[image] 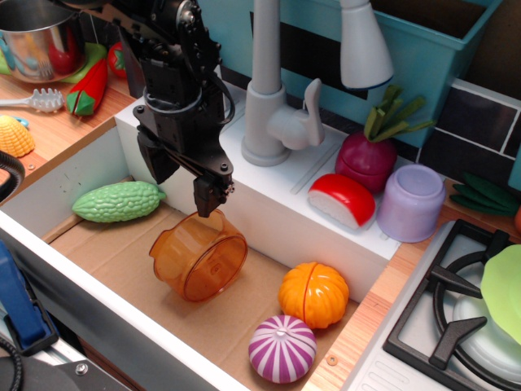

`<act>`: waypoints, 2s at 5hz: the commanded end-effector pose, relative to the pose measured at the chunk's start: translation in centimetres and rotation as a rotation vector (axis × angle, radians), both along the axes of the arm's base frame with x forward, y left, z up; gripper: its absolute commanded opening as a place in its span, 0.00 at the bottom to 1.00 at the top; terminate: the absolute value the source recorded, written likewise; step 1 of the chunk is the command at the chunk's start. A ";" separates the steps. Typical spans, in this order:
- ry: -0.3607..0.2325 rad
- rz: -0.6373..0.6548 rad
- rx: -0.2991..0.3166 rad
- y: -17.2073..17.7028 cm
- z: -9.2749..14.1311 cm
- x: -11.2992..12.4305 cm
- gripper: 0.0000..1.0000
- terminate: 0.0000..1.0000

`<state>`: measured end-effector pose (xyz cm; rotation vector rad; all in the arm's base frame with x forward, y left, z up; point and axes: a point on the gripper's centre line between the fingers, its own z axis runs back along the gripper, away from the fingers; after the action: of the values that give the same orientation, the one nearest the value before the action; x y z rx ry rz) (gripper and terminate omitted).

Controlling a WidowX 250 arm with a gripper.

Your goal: Flip orange pot upright in sink

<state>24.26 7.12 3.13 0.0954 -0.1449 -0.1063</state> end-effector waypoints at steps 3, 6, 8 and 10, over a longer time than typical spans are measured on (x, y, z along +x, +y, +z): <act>-0.017 0.011 -0.184 0.7 -0.4 0.3 1.00 0.00; -0.041 0.003 -0.343 1.4 -1.8 0.4 1.00 0.00; -0.046 0.037 -0.430 1.1 -2.8 -0.1 1.00 0.00; -0.059 0.077 -0.490 0.0 -3.4 -0.3 1.00 0.00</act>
<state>23.73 6.45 -0.75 -0.4157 -0.2092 0.0467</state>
